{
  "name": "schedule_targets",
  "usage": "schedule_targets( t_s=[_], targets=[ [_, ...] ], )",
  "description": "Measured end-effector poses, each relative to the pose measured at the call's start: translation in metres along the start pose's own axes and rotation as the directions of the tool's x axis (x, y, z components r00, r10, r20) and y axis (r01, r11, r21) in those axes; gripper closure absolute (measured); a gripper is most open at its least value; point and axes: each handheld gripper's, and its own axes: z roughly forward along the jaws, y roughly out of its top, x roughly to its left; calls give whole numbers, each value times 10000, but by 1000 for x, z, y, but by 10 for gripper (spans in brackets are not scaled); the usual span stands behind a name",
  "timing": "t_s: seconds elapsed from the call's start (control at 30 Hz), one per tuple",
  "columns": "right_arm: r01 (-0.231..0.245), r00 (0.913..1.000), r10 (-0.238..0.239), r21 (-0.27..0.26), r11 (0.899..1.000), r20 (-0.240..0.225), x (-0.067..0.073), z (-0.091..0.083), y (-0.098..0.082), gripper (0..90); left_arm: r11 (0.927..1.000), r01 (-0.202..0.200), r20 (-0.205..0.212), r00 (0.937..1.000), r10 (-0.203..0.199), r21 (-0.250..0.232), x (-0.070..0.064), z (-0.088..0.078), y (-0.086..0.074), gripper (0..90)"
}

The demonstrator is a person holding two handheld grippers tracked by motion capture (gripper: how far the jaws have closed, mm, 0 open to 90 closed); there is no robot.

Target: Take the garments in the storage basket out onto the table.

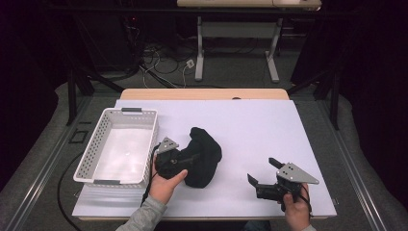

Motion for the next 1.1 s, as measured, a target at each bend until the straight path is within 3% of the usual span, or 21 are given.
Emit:
schedule_targets(
  t_s=[0.3,0.8,1.1],
  targets=[
    [-32,10000,32,14,10000,-6,0,0,0,57,9985,-16,147,9999,8,545,-5,21,-16,529],
    [63,10000,-63,-35,10000,-75,2,2,0,57,9984,99,-46,9999,-96,553,0,22,-23,462],
    [103,9999,-103,-31,9999,-92,0,4,-1,57,9961,105,-2,9999,-105,877,-2,26,-24,337]
  ],
)
